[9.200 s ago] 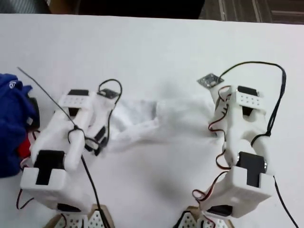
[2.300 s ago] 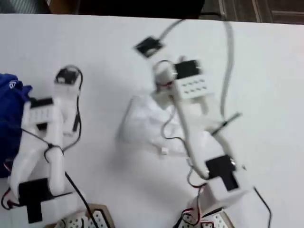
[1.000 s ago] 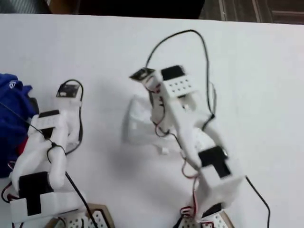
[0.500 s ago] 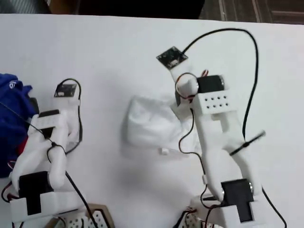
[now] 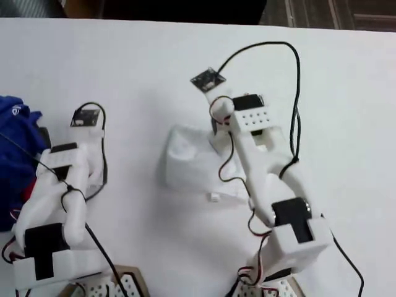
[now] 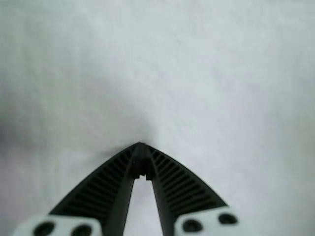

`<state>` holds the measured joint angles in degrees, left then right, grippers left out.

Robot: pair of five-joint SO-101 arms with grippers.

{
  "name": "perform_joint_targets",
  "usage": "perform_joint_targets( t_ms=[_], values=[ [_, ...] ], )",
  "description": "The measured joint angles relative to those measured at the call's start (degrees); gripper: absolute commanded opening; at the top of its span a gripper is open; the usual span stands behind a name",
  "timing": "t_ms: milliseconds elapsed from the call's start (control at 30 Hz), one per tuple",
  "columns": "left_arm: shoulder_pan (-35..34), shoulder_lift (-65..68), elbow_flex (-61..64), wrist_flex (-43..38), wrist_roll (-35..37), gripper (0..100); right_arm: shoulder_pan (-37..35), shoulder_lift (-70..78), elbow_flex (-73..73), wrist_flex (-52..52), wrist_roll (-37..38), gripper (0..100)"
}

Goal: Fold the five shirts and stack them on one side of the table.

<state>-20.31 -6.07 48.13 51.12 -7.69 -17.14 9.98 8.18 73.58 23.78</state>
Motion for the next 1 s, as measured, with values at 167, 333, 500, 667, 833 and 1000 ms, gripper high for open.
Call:
perform_joint_targets(
  t_ms=[167,333,500,667,833,1000],
  values=[
    [0.0,0.0,0.0,0.0,0.0,3,-0.1,1.6,-0.1,1.5,0.0,3.3],
    [0.0,0.0,0.0,0.0,0.0,3,0.1,0.4,-0.3,4.0,0.0,2.1],
    [0.0,0.0,0.0,0.0,0.0,3,4.1,-7.2,-0.3,10.4,0.0,2.1],
    [0.0,0.0,0.0,0.0,0.0,3,9.3,-9.7,-0.3,15.3,0.0,2.1],
    [0.0,0.0,0.0,0.0,0.0,3,10.1,-9.7,4.3,16.1,2.1,2.2],
    [0.0,0.0,0.0,0.0,0.0,3,10.1,-9.7,9.1,15.9,5.9,5.2]
  ],
)
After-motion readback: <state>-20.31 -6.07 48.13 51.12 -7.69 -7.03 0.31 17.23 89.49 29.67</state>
